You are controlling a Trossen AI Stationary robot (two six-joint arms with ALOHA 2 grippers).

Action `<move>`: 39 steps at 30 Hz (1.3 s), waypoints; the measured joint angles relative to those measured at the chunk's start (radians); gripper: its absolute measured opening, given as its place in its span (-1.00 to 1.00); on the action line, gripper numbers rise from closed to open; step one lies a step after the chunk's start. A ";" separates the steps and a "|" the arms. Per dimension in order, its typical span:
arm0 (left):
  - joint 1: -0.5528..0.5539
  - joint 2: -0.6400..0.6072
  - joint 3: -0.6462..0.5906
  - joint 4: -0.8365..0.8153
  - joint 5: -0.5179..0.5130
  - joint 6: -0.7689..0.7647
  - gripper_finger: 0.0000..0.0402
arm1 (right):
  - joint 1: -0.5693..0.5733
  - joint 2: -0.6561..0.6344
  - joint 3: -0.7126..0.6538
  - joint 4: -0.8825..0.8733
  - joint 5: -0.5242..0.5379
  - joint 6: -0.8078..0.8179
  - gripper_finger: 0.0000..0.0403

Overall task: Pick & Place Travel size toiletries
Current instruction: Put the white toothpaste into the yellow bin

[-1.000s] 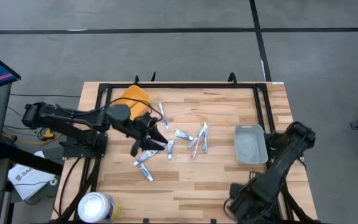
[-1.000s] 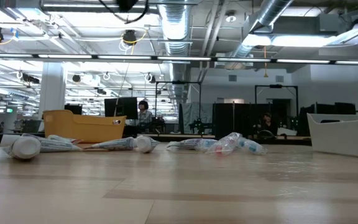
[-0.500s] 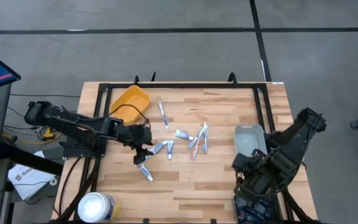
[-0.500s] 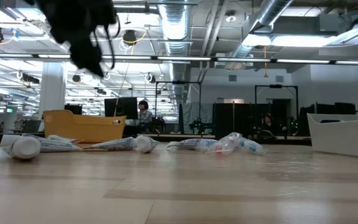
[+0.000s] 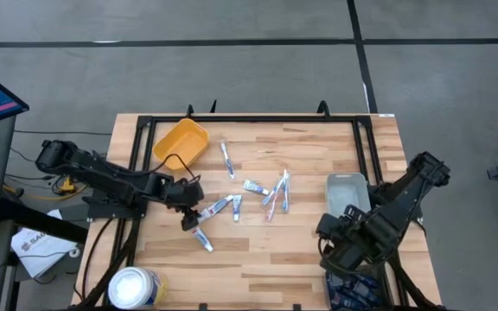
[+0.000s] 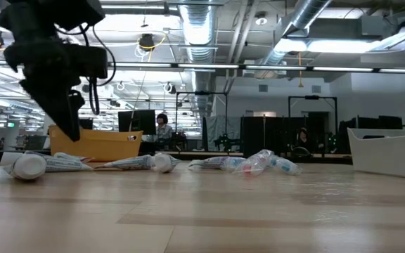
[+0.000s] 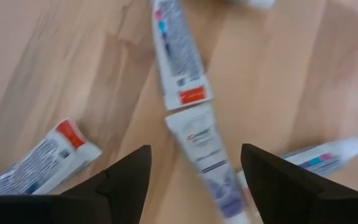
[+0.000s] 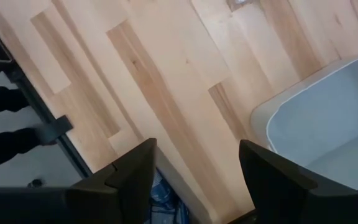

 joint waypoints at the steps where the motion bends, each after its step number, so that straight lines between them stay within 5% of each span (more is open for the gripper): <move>1: -0.008 0.000 -0.007 0.000 -0.015 0.000 0.20 | 0.000 0.000 -0.001 0.001 0.000 0.000 0.10; 14: -0.090 0.000 -0.055 0.008 -0.127 -0.062 0.19 | -0.005 0.000 -0.006 0.002 0.000 0.002 0.10; 39: -0.170 0.076 -0.104 0.159 -0.125 -0.130 0.19 | -0.004 0.000 -0.006 0.019 0.001 0.038 0.10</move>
